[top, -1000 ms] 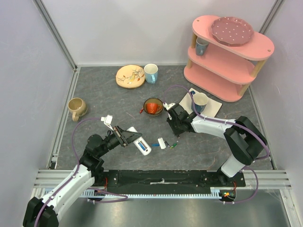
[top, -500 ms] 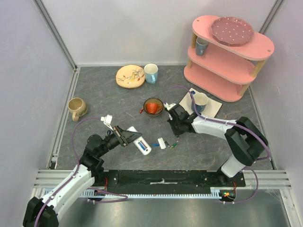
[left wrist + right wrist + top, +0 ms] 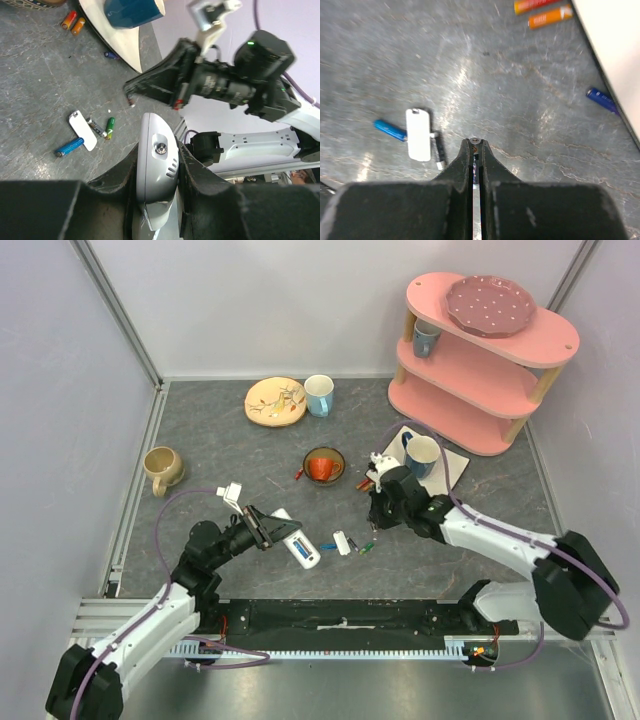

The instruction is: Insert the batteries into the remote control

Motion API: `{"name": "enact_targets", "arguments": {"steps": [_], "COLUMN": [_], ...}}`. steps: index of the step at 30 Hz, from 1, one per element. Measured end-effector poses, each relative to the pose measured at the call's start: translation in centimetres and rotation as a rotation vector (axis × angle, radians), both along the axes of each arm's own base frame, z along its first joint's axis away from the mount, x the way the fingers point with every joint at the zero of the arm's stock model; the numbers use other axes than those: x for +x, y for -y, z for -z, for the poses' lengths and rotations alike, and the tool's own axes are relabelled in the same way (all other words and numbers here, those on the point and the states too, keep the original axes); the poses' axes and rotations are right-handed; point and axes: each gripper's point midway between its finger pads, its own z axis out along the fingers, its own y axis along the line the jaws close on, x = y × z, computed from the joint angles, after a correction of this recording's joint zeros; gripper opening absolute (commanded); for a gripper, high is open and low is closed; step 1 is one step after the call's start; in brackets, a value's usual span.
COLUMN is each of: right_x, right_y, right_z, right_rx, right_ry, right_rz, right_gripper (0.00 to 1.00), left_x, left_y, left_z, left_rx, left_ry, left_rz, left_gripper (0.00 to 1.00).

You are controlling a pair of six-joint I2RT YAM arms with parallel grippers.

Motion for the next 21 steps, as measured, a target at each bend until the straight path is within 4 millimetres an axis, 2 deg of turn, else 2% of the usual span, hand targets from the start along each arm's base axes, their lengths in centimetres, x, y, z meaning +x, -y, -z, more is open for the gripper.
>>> {"name": "enact_targets", "arguments": {"steps": [5, 9, 12, 18, 21], "right_x": [0.8, 0.4, -0.4, -1.4, -1.5], "right_y": [-0.7, -1.1, -2.2, -4.3, -4.9], "right_z": [-5.0, -7.0, -8.4, -12.4, -13.5], "right_rx": [0.128, 0.149, 0.133, 0.095, 0.075], "right_ry": [0.131, 0.197, 0.250, 0.393, 0.440], "right_rz": [0.018, 0.014, -0.019, -0.028, -0.015], "right_gripper": [0.00, 0.00, 0.00, 0.00, 0.00], "left_x": [0.4, 0.9, 1.4, 2.2, 2.2], "left_y": [0.2, 0.5, 0.8, 1.6, 2.0], "left_z": [1.0, 1.9, 2.3, 0.9, 0.1], "left_rx": [0.018, 0.035, 0.043, 0.015, -0.008], "left_ry": [-0.034, -0.068, -0.085, -0.050, -0.021], "left_rz": [0.000, 0.002, 0.006, 0.020, 0.035], "left_gripper": [0.02, 0.02, 0.02, 0.02, 0.02]}}
